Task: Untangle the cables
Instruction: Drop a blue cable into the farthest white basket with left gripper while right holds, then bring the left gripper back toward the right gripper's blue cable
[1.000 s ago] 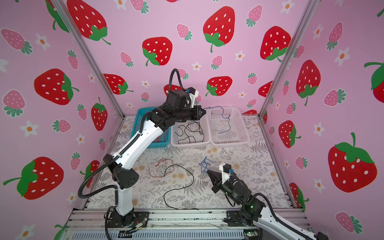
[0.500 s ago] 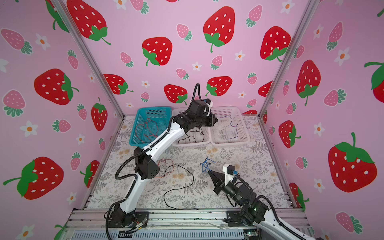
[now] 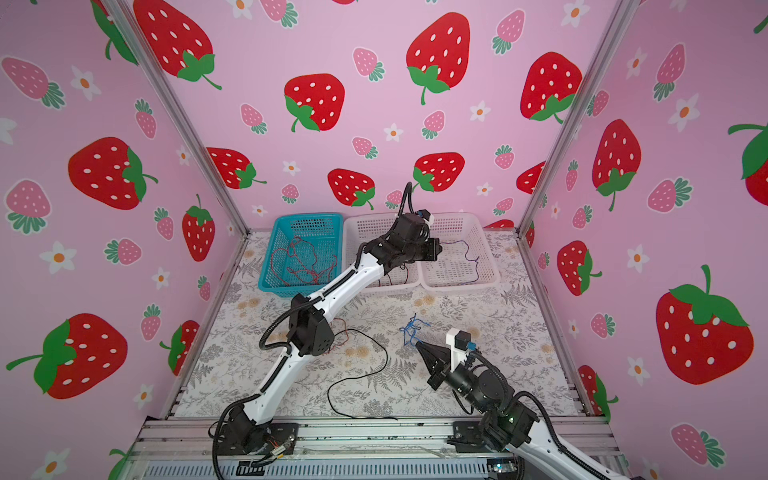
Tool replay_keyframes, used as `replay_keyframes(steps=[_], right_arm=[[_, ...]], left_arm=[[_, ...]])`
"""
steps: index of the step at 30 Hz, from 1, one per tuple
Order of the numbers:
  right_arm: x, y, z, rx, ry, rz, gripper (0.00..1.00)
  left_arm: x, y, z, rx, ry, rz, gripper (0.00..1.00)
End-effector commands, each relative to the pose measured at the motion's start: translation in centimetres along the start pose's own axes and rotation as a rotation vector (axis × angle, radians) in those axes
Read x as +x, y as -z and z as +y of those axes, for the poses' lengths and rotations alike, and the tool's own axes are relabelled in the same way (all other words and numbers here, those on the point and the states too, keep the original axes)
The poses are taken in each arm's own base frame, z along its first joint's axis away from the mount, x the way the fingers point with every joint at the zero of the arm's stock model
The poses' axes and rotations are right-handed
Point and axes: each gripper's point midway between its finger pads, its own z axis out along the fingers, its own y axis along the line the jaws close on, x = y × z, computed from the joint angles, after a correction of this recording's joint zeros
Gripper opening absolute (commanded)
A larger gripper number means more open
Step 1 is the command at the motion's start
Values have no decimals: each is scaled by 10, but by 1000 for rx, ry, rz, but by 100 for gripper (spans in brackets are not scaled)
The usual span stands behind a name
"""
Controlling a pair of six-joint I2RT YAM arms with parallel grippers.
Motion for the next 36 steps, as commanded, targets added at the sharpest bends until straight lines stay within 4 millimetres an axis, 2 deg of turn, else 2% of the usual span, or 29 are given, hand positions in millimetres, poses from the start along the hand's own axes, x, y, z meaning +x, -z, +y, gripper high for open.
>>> replay_keyframes(steps=[1, 5, 8, 16, 20, 28, 32, 36], right_arm=[[0, 0, 0, -8, -9, -8, 0], [0, 0, 0, -7, -9, -7, 0], [0, 0, 0, -5, -7, -9, 0], [2, -1, -2, 3, -3, -3, 0], [2, -1, -2, 3, -1, -2, 0], [2, 0, -4, 13, 2, -2, 0], [2, 0, -6, 25, 6, -2, 0], [3, 0, -8, 36, 6, -1, 0]], left_arm=[[-27, 13, -13, 26, -12, -81, 7], [-30, 14, -9, 22, -4, -81, 22], [-30, 17, -10, 31, -7, -72, 27], [-48, 44, -36, 98, -23, -96, 47], [-47, 53, -43, 109, -29, -78, 54], [-34, 68, -40, 74, -34, -4, 62], [-33, 92, -44, 70, -39, 15, 62], [-14, 123, -42, 50, -42, 64, 63]])
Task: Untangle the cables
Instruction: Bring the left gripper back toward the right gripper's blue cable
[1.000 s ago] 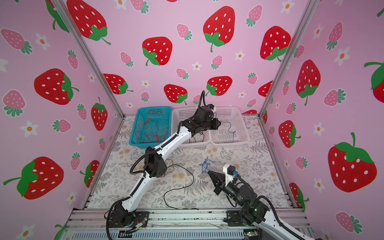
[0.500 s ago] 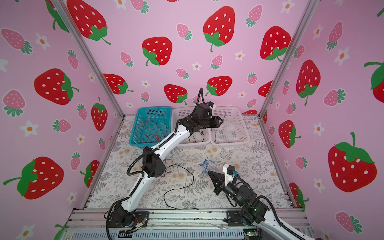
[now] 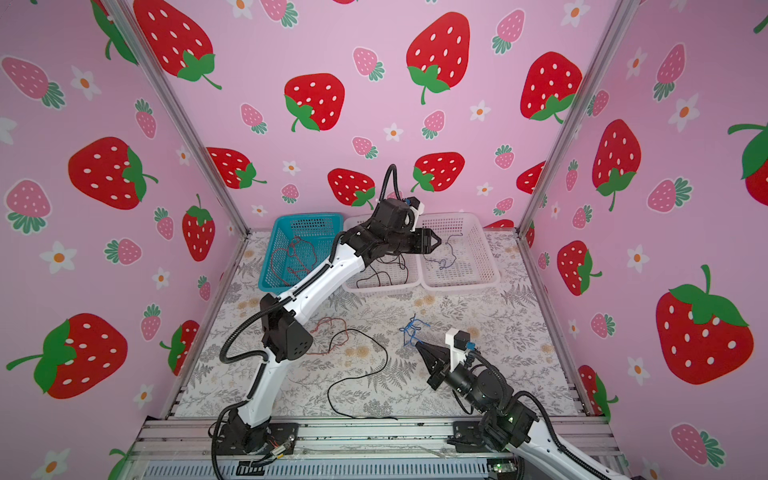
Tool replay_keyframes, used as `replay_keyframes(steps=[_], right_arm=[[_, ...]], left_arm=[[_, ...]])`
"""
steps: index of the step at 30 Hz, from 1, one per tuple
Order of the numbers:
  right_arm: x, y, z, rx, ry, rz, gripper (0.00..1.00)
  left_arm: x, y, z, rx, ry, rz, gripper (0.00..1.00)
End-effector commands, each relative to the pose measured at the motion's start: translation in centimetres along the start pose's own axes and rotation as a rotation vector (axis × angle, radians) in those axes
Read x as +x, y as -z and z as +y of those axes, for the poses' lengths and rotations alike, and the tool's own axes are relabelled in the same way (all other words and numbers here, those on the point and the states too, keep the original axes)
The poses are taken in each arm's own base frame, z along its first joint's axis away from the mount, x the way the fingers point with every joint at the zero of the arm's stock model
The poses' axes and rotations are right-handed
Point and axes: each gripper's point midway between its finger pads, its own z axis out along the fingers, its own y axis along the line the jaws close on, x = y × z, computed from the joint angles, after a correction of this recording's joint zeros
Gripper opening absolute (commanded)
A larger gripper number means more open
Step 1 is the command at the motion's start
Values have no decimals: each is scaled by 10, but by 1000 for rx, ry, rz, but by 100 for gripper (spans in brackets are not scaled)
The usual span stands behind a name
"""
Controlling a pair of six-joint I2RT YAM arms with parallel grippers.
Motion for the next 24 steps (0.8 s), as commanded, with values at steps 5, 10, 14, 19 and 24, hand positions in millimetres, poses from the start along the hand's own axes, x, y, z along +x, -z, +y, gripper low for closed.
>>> replay_keyframes(steps=[5, 10, 14, 19, 24], right_arm=[[-1, 0, -5, 21, -11, -14, 0], [2, -5, -2, 8, -56, 3, 0], [3, -10, 1, 8, -70, 42, 0], [-1, -14, 1, 30, -78, 73, 0], [-2, -17, 1, 39, -86, 88, 0]], left_arm=[[39, 89, 0, -17, -20, -7, 66], [77, 142, 1, 17, 31, -60, 67], [124, 165, 5, 23, 52, -31, 67], [174, 185, 16, 40, 115, -66, 67], [207, 192, 23, 39, 139, -85, 67]])
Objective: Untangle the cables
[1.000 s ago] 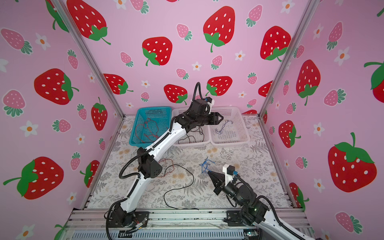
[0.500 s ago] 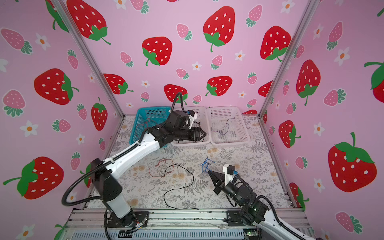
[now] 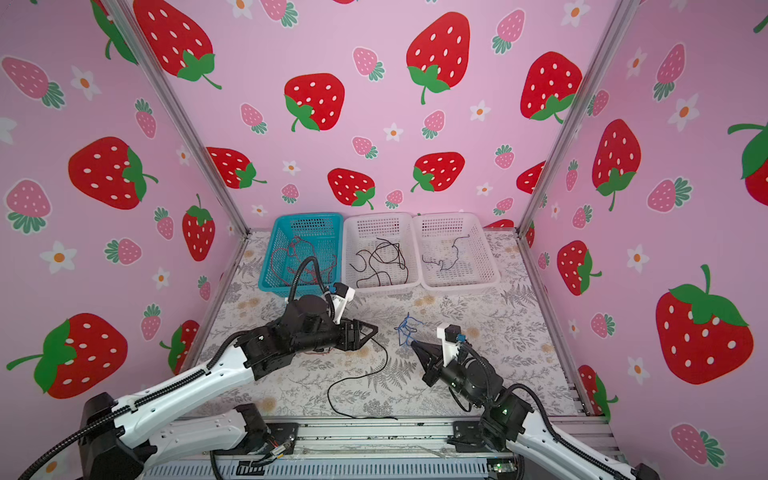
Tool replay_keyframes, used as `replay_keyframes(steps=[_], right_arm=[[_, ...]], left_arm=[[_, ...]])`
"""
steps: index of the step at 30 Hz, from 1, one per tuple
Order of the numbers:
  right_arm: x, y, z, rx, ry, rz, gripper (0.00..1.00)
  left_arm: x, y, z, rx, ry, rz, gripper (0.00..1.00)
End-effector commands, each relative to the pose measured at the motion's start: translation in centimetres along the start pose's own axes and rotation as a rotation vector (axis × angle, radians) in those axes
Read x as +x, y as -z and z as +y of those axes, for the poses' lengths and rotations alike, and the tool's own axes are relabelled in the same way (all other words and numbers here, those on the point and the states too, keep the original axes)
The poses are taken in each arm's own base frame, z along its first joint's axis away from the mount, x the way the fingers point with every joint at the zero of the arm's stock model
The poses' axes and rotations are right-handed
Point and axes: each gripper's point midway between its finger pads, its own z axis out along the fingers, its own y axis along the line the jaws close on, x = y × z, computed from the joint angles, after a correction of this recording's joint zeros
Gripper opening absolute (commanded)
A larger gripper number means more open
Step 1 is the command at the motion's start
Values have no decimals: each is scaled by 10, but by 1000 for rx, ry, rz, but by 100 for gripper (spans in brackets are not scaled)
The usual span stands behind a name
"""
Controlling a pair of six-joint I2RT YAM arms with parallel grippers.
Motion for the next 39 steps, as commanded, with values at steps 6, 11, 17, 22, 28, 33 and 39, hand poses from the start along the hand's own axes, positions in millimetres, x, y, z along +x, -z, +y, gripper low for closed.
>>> replay_keyframes(steps=[6, 11, 17, 22, 28, 33, 39], right_arm=[[-10, -11, 7, -1, -32, 30, 0], [-7, -14, 10, -16, -68, 45, 0], [-5, -14, 12, -24, -83, 61, 0], [-5, -15, 13, -28, -102, 64, 0], [-8, -15, 18, -51, -115, 65, 0], [-8, -15, 20, -64, -124, 65, 0], [-3, -17, 26, -101, -139, 81, 0]], left_arm=[[3, 13, -14, 79, 43, -152, 67], [15, 9, -20, 169, 91, -186, 67], [26, 3, -35, 235, 91, -192, 63], [36, -6, -37, 253, 112, -175, 57], [44, -13, -35, 257, 126, -168, 51], [41, -14, -39, 267, 124, -178, 49], [37, -23, -47, 278, 121, -176, 49]])
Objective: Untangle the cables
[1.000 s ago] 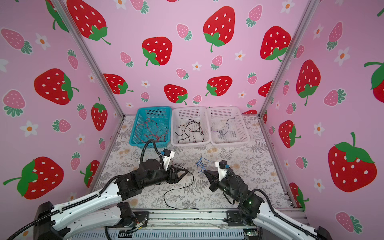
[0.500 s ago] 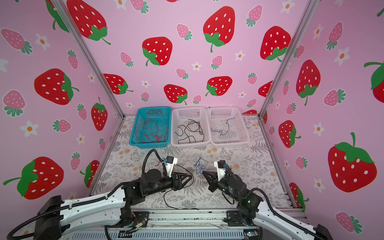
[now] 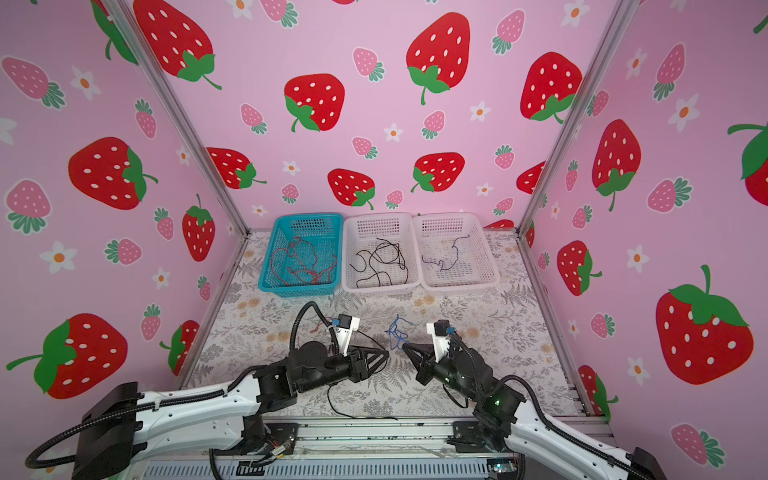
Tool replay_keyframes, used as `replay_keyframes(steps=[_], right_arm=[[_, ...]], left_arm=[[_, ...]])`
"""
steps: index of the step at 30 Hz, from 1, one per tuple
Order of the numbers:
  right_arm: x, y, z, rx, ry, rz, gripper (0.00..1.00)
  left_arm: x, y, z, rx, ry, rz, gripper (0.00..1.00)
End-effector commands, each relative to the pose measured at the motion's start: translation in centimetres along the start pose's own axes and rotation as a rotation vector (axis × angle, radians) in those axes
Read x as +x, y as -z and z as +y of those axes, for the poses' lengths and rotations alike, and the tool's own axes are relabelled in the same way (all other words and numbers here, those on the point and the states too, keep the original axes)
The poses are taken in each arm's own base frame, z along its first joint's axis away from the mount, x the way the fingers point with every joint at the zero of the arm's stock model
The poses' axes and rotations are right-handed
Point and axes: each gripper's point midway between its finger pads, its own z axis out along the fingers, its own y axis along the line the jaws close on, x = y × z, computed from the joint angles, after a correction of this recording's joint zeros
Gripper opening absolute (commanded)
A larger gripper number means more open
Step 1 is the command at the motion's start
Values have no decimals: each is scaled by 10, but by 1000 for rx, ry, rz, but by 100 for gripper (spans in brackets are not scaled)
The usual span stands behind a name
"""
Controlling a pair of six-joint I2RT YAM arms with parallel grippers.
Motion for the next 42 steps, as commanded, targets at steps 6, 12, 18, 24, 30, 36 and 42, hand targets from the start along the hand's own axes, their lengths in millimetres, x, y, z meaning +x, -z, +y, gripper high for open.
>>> replay_keyframes(steps=[6, 12, 18, 24, 30, 36, 42], right_arm=[[-18, 0, 25, -109, -32, -37, 0], [-12, -1, 28, -142, -41, -20, 0], [-7, -4, 32, -169, -46, 0, 0], [-2, -6, 34, -179, -46, 20, 0], [-3, -5, 35, -187, -47, 17, 0], [4, -7, 34, -187, -48, 41, 0], [4, -7, 33, -182, -53, 36, 0]], left_arm=[[-12, -12, -19, 38, -6, -33, 47], [-17, -9, -18, 31, -17, -58, 46], [-19, -8, -18, 31, -18, -72, 39], [-20, -8, -19, 35, -22, -76, 31], [-21, -8, -20, 36, -24, -80, 21], [-22, -5, -20, 38, -25, -86, 14], [-22, -1, -18, 37, -30, -95, 0]])
